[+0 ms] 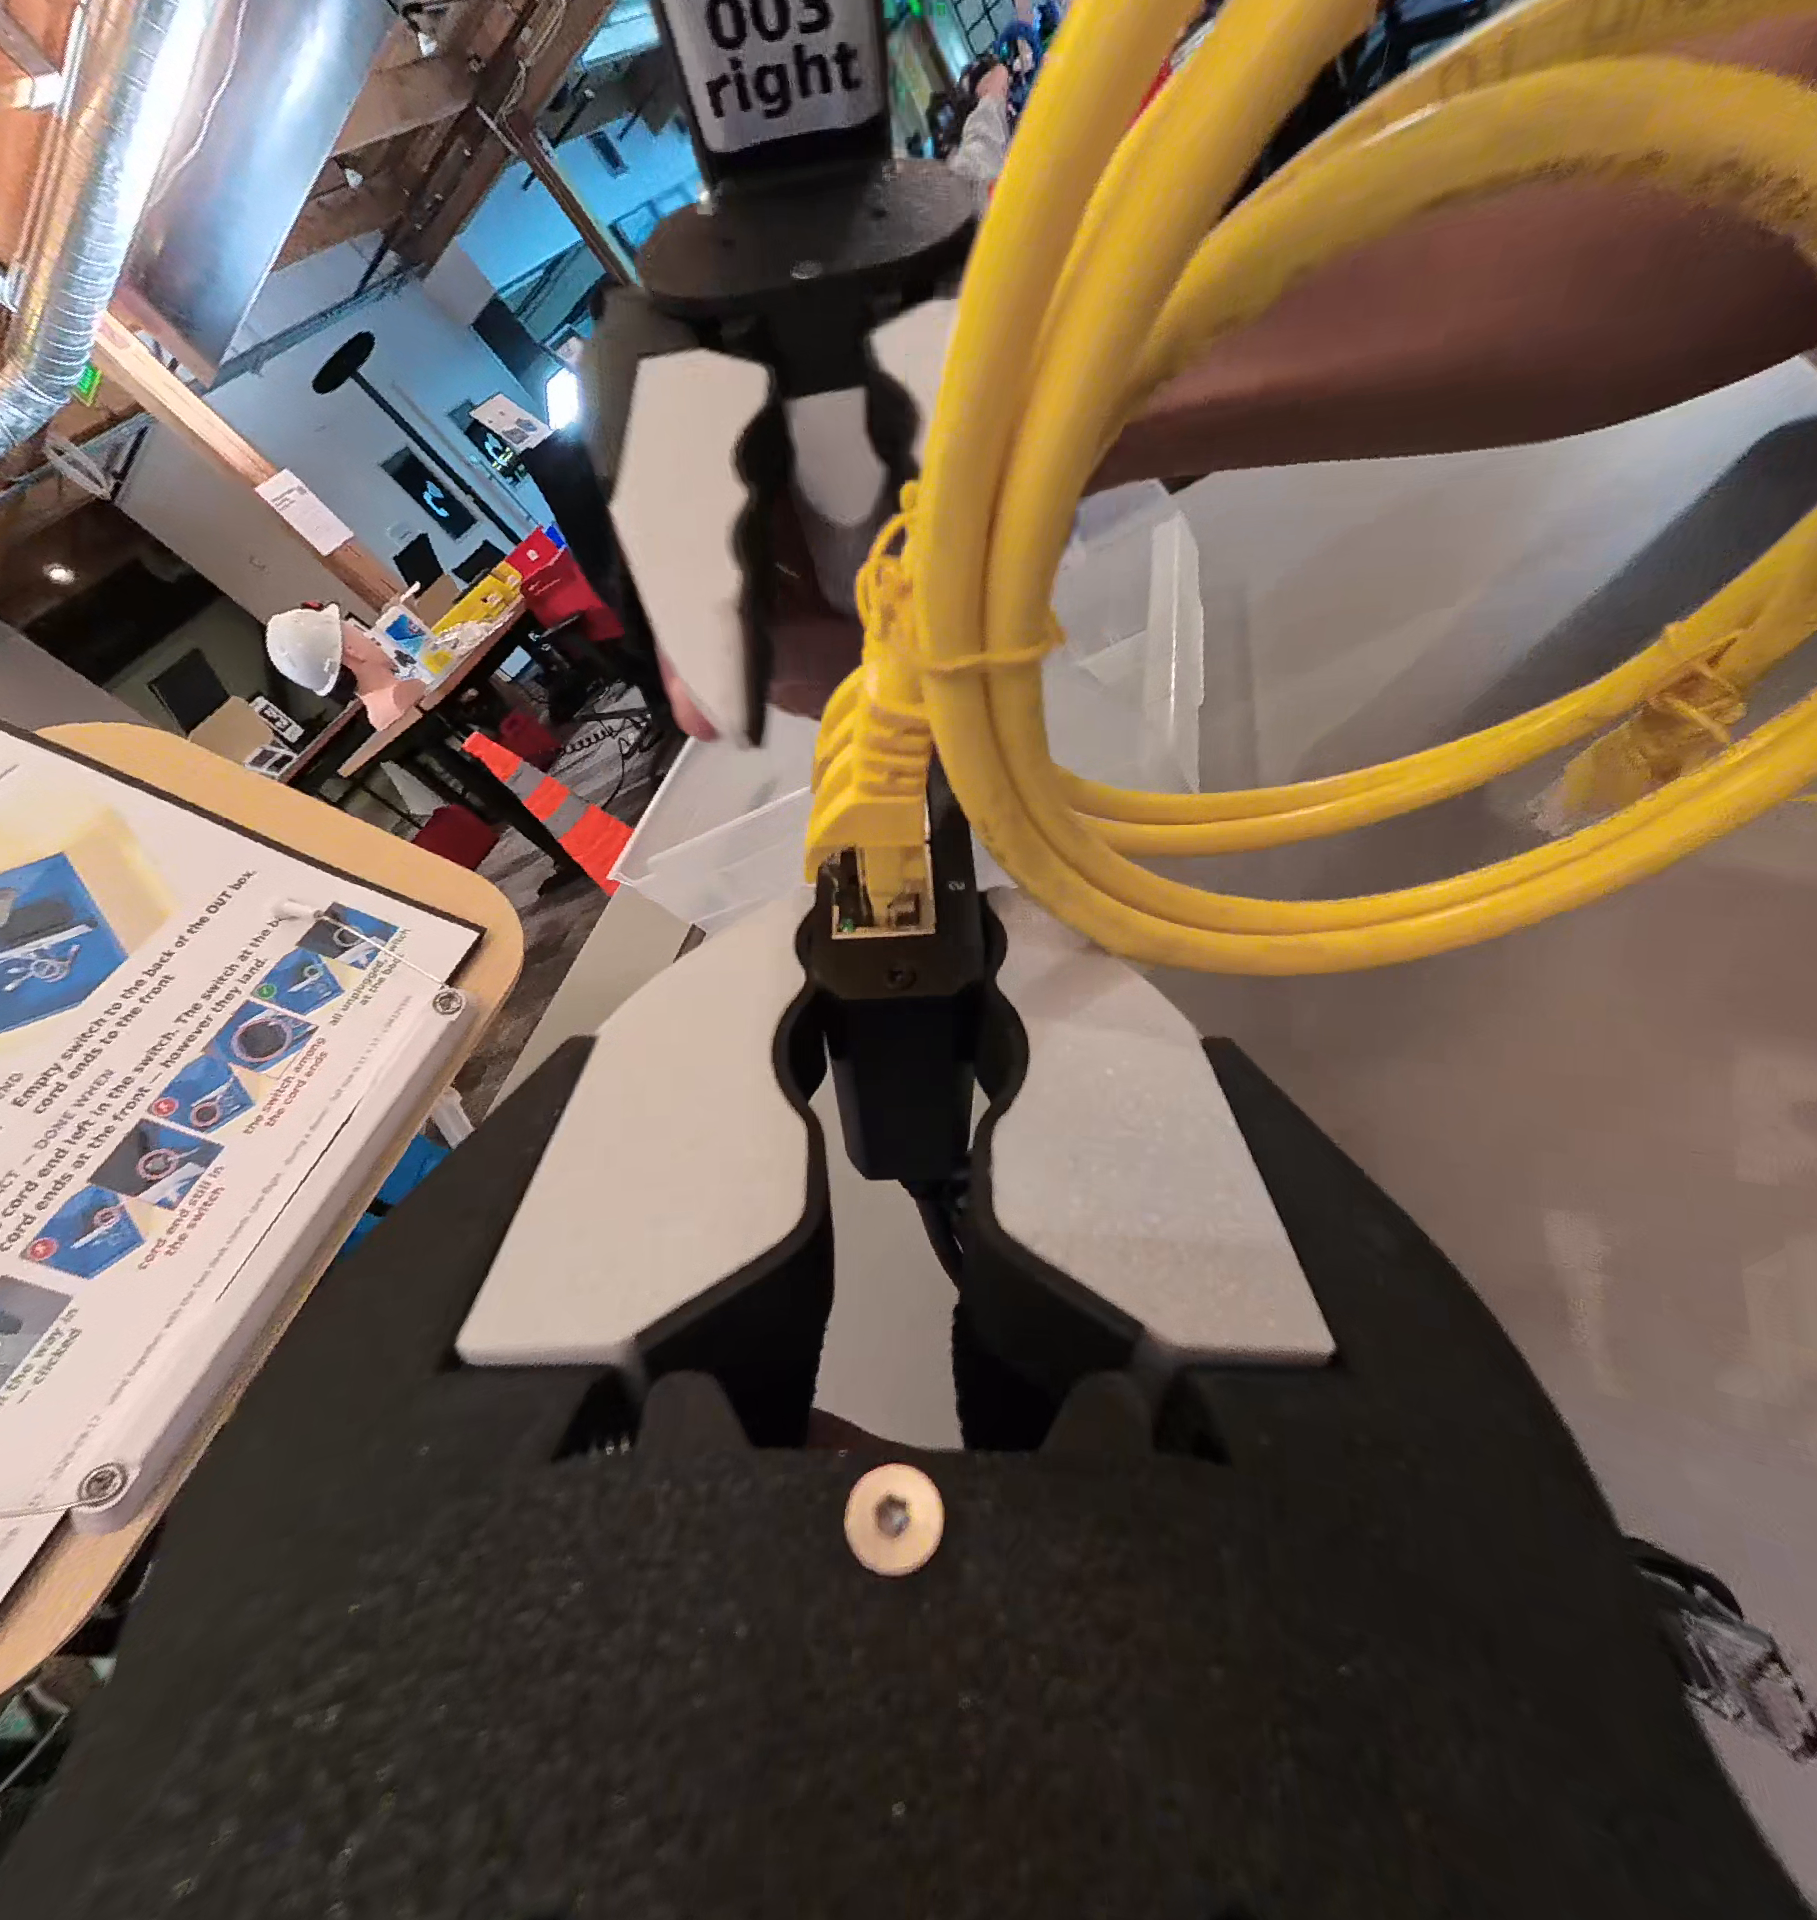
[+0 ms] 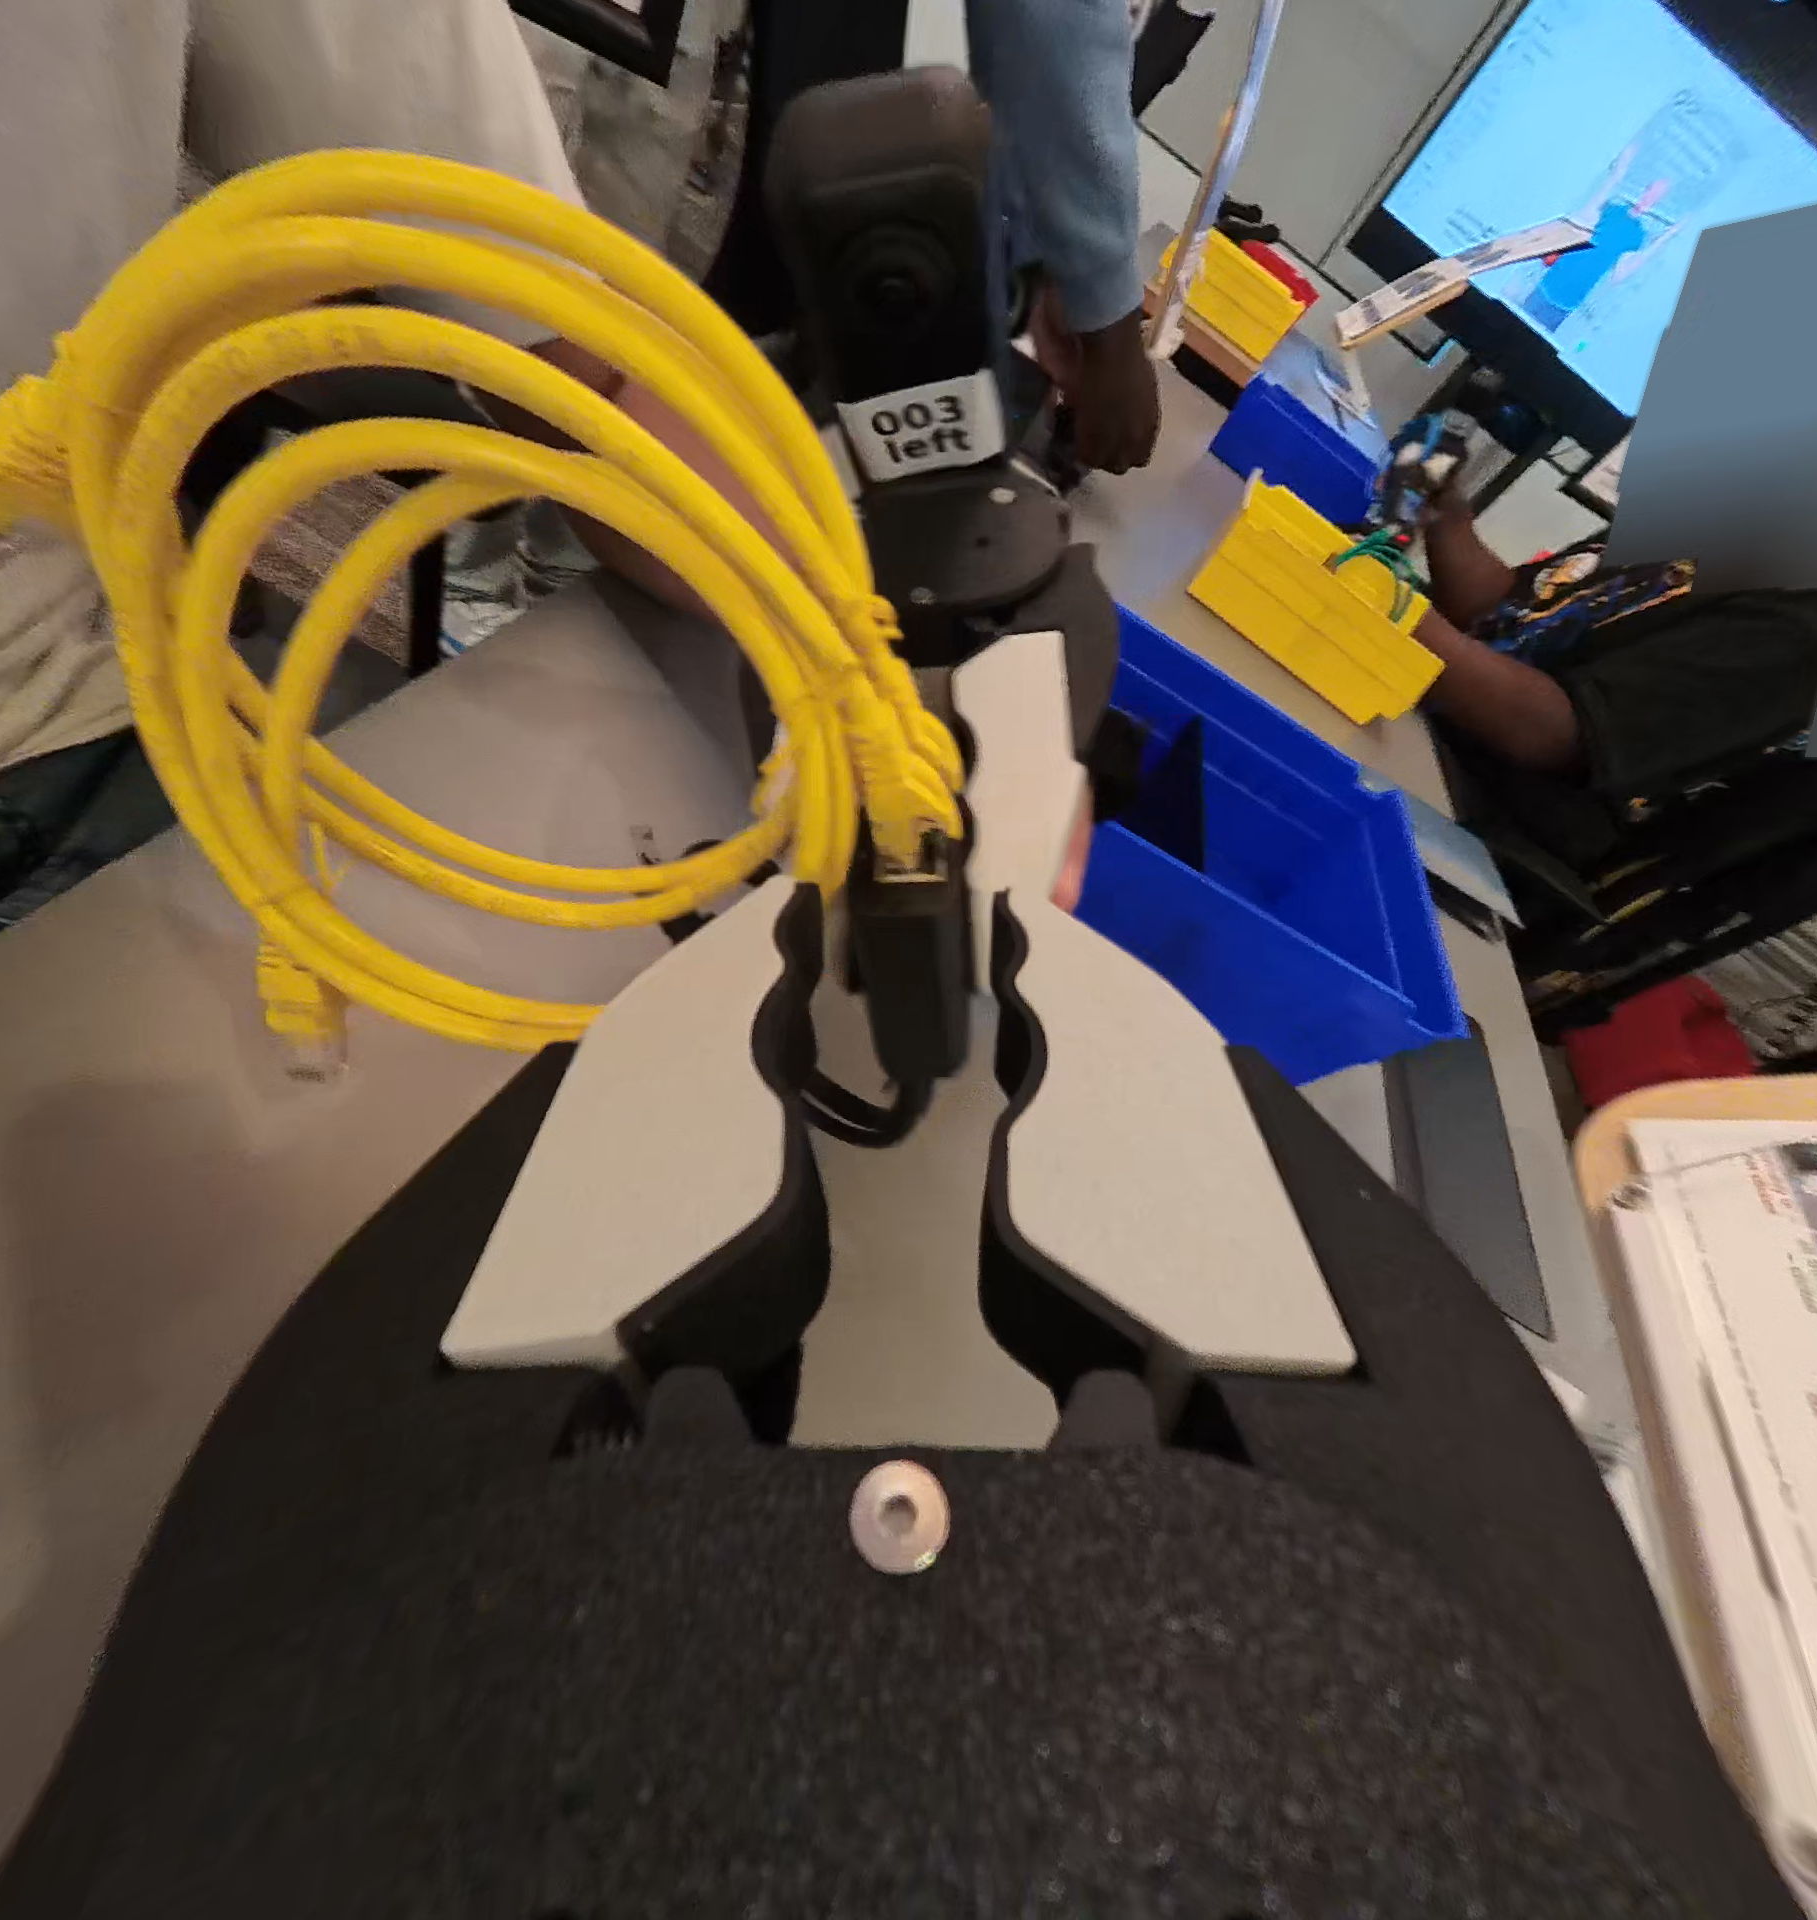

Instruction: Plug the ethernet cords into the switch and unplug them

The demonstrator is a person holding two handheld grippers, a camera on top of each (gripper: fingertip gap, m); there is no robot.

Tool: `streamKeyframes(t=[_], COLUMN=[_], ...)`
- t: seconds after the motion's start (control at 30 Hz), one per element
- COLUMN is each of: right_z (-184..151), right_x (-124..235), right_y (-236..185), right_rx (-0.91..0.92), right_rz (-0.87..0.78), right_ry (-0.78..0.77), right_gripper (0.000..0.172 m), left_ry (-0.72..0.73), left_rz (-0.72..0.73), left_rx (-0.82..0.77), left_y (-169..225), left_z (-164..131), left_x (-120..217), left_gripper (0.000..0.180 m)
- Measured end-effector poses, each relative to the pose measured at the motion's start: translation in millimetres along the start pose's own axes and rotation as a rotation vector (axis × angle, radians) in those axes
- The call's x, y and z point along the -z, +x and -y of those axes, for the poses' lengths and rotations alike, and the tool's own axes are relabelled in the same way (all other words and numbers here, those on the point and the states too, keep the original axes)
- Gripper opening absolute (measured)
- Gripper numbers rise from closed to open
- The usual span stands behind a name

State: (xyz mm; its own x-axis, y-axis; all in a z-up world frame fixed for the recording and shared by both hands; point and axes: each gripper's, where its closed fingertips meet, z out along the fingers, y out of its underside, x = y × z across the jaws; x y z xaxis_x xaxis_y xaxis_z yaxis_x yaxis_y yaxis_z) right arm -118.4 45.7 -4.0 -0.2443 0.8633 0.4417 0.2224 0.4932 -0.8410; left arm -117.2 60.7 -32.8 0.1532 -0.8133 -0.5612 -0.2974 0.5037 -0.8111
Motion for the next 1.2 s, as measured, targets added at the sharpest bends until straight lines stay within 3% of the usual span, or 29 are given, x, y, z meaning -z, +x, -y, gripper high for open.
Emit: streamKeyframes(t=[0.27, 0.53, 0.73, 0.97, 1.2], right_z=[5.6, 17.1, 19.0, 9.9, 11.5], right_x=[-11.4, -16.2, -18.4, -20.5, -21.3], right_y=[-6.0, 1.2, -4.1, -5.1, -9.2], right_rx=[0.063, 0.126, 0.107, 0.029, -0.009], right_rz=[0.008, -0.083, -0.079, -0.055, -0.061], right_ry=[-0.006, 0.029, 0.075, 0.003, 0.027], right_gripper=[0.024, 0.015, 0.015, 0.013, 0.010], left_ry=[-0.003, 0.029, 0.012, -0.034, -0.042], left_rz=[-0.023, -0.022, -0.031, -0.042, -0.073], left_rx=[-0.015, 0.094, 0.073, 0.073, 0.093], left_y=[10.9, 2.3, 6.5, 7.8, 12.2], left_z=[5.4, 11.1, 10.5, 1.4, 0.7], left_x=[0.1, 4.1, 4.8, 2.6, 1.1], left_gripper=[0.024, 0.024, 0.024, 0.024, 0.024])
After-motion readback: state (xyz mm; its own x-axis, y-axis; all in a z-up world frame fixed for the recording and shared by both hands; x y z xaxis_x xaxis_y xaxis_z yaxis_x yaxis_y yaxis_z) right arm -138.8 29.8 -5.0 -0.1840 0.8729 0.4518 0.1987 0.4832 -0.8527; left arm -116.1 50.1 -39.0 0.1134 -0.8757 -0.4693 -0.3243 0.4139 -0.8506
